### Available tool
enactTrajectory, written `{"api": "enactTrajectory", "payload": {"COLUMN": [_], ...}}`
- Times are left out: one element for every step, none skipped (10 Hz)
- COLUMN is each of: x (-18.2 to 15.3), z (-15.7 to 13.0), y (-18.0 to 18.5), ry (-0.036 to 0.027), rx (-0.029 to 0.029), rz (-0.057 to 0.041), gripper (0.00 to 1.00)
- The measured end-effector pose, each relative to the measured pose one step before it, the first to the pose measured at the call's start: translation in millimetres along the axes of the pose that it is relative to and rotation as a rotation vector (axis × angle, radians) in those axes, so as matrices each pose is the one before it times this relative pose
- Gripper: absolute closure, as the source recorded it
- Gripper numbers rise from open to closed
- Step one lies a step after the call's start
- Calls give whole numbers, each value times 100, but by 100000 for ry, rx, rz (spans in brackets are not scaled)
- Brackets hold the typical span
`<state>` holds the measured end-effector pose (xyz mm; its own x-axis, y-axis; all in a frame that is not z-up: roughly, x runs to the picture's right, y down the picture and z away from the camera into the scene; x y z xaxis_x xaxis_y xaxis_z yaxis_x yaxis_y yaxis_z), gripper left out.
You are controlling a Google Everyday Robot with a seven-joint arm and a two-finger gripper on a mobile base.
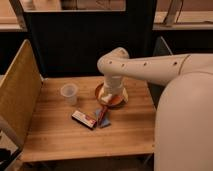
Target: Place the pepper in the ceramic cup
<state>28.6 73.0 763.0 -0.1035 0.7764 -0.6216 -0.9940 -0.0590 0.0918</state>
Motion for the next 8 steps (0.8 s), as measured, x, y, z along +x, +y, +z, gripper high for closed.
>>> {"api": "enactTrajectory", "payload": {"x": [784,641,362,150,-55,-377,-8,-53], "z": [1200,1176,1035,976,1043,1157,165,-11], "y": [1116,697,696,907,986,586,114,-53], "ry": [2056,1964,1084,613,288,-442,103,-154], "rx": [806,1706,1779,1663,1697,2127,199,56], "rz": [-1281,-697,-726,-885,148,1623,347,33], "gripper": [20,20,20,20,20,20,20,20]}}
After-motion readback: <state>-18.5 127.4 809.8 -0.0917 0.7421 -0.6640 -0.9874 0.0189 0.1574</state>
